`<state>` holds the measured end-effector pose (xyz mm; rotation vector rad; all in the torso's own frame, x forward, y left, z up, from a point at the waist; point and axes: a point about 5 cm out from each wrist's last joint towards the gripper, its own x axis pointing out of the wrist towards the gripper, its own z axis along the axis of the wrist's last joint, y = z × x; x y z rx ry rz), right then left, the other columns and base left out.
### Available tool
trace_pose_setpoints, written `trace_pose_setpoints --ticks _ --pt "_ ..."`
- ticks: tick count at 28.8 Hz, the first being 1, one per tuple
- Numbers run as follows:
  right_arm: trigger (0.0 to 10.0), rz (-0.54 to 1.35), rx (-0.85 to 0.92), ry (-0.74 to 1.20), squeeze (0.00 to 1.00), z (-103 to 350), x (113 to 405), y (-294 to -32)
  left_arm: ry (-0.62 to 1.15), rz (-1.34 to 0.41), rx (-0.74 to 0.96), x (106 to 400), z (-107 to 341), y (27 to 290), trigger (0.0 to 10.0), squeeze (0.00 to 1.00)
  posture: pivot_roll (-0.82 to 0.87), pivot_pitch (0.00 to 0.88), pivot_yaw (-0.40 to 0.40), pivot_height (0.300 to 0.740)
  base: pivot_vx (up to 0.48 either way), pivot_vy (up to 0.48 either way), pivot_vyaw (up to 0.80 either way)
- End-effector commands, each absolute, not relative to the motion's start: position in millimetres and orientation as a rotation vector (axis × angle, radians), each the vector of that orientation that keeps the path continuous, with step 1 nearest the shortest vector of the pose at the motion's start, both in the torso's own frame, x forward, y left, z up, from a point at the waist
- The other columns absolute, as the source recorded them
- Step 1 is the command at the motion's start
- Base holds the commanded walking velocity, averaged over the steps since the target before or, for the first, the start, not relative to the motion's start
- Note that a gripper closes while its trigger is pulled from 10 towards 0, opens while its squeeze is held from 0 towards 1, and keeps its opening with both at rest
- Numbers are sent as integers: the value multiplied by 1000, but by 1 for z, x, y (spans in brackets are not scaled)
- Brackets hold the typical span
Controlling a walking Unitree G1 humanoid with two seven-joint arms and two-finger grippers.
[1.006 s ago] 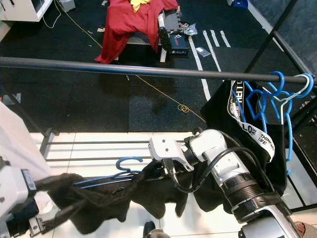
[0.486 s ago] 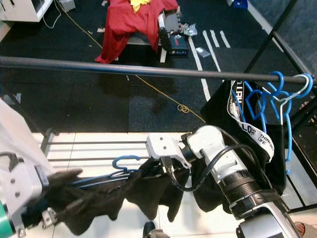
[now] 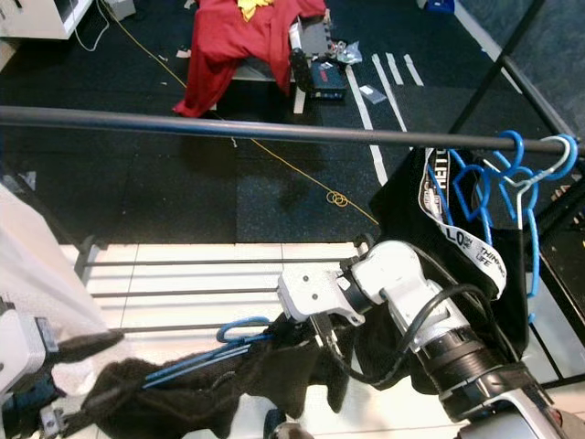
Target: Hang hanger
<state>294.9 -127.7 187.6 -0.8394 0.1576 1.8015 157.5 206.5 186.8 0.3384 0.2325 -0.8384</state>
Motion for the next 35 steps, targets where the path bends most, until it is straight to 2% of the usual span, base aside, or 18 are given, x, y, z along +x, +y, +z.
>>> trace_pose_setpoints --ticks 1,12,33,34,35 --pt "0 1829 -851 109 0 194 292 -125 271 -859 308 153 183 208 10000 0 36 165 11 740 0 0 0" --pt "0 1817 -871 80 0 200 293 -123 301 -894 198 146 183 206 10000 0 35 171 10 740 0 0 0" --pt "0 1795 -834 6 0 217 295 -117 332 -824 236 152 163 201 10000 0 28 181 11 740 0 0 0" --pt "0 1796 -835 2 0 218 295 -116 324 -816 236 153 163 200 8510 0 29 180 11 740 0 0 0" --pt "0 1796 -835 2 0 218 295 -116 324 -816 236 153 163 200 8510 0 29 180 11 740 0 0 0"
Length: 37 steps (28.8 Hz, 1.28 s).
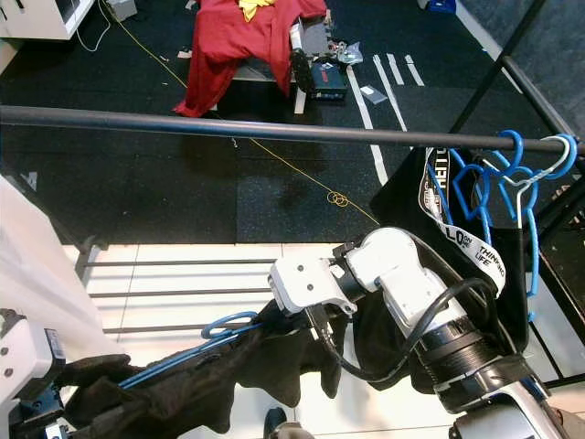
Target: Hang hanger
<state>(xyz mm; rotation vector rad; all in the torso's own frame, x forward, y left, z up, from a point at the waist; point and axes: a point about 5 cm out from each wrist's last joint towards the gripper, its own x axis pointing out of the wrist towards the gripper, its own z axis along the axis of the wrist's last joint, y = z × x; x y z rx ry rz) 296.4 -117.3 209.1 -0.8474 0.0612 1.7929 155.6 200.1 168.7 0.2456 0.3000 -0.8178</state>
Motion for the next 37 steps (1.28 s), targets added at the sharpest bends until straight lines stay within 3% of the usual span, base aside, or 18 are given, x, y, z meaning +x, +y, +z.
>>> trace_pose_setpoints --ticks 1,5,6,22,23,28,29,31,32,33,34,37 --pt "0 1797 -835 -1 0 219 295 -116 312 -807 238 155 163 199 4510 0 29 181 11 740 0 0 0" --pt "0 1799 -835 -2 0 219 295 -116 305 -801 239 156 164 198 4510 0 29 181 11 740 0 0 0" --pt "0 1800 -835 -3 0 219 295 -115 297 -793 237 158 164 198 0 0 30 181 9 740 0 0 0" --pt "0 1768 -843 16 0 211 298 -116 226 -800 255 163 168 194 0 0 28 182 9 740 0 0 0" --pt "10000 1741 -852 10 0 208 301 -115 219 -820 252 162 170 191 0 0 27 184 10 740 0 0 0" --pt "10000 1698 -865 -43 0 208 303 -112 204 -866 270 159 171 189 0 0 26 185 8 740 0 0 0" --pt "10000 1682 -872 -60 1000 210 305 -112 199 -873 284 160 171 189 0 0 27 185 6 740 0 0 0" --pt "10000 1585 -947 -151 1000 218 312 -112 187 -887 300 161 172 189 0 0 18 183 6 740 0 0 0" --pt "10000 1533 -979 -177 290 222 317 -112 183 -893 303 161 172 189 0 0 18 183 6 740 0 0 0" --pt "10000 1533 -979 -177 290 222 317 -112 183 -893 303 161 172 189 0 0 18 183 6 740 0 0 0" --pt "10000 1434 -1015 -218 0 231 325 -113 179 -897 303 162 172 188 0 0 14 181 5 740 0 0 0" --pt "10000 1364 -1009 -259 0 240 331 -115 178 -899 303 162 171 188 0 0 9 179 5 740 0 0 0"
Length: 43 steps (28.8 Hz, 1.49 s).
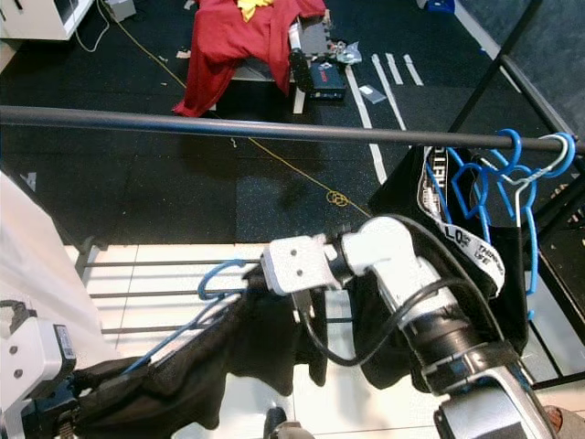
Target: Hang hanger
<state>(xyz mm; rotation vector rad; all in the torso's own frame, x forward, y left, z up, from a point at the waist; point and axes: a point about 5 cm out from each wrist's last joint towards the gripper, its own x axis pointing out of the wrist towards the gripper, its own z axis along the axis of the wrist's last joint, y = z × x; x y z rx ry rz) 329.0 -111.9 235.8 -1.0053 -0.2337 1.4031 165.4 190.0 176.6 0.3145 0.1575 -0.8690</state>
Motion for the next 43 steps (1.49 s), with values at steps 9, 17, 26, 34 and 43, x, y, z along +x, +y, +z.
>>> trace_pose_setpoints --ticks 9,17,26,34,43 --pt "10000 1299 -1037 -210 0 248 332 -136 181 -861 283 167 168 189 0 0 5 180 5 740 0 0 0" --pt "10000 1095 -1024 -209 0 250 341 -162 197 -837 275 169 161 188 0 0 -2 177 18 740 0 0 0" --pt "10000 1020 -930 -296 0 247 342 -150 194 -772 261 178 161 190 0 0 -3 175 17 740 0 0 0" --pt "10000 1028 -395 -187 0 189 320 -125 146 -545 160 193 163 189 0 0 4 184 7 740 0 0 0" --pt "10000 918 -181 -98 0 141 298 -121 83 -396 76 200 172 185 0 0 -10 192 10 740 0 0 0"
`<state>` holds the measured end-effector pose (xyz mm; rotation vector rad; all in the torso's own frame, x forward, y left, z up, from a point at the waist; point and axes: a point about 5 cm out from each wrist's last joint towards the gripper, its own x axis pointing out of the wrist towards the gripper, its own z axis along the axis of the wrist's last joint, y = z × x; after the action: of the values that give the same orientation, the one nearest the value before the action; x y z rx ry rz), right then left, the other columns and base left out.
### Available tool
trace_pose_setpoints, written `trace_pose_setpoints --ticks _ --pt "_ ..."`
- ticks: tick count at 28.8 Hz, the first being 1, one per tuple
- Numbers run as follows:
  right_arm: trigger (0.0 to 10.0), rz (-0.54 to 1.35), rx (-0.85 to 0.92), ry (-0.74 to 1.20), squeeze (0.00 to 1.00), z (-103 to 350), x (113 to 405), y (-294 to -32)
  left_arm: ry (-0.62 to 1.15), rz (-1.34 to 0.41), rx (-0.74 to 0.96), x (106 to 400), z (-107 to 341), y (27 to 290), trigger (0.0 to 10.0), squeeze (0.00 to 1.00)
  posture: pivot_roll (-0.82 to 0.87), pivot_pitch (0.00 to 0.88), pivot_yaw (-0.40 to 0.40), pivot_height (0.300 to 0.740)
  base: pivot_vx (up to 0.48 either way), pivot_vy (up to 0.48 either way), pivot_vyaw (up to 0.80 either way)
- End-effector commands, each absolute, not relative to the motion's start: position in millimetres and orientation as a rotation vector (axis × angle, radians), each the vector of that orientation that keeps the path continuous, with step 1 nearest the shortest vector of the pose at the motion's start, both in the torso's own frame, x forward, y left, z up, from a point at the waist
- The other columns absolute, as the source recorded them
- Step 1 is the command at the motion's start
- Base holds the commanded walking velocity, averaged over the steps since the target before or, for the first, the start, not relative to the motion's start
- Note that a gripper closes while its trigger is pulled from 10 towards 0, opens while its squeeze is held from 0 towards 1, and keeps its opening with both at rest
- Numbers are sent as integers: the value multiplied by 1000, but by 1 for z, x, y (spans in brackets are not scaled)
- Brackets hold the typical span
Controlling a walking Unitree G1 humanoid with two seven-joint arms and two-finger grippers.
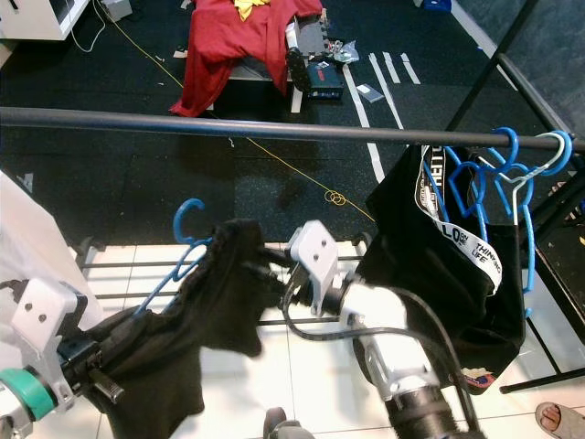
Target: Hang hanger
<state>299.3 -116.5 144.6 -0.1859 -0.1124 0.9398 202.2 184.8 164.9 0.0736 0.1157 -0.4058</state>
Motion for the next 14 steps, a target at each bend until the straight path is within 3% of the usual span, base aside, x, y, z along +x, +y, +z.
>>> trace_pose_setpoints --ticks 1,4,6,10,14 --pt "10000 877 -165 -78 0 135 297 -125 52 -341 67 202 178 187 0 0 -11 191 11 740 0 0 0" --pt "10000 810 -142 -29 0 123 294 -136 -18 -209 73 204 190 193 0 0 -7 193 9 740 0 0 0" --pt "10000 810 -142 -29 0 123 294 -136 -18 -209 73 204 190 193 0 0 -7 193 9 740 0 0 0" --pt "10000 725 -129 82 0 99 288 -153 -215 108 49 212 227 206 0 0 -2 191 1 740 0 0 0" --pt "10000 721 -130 95 0 96 287 -154 -263 204 127 207 236 210 0 0 2 191 2 740 0 0 0"
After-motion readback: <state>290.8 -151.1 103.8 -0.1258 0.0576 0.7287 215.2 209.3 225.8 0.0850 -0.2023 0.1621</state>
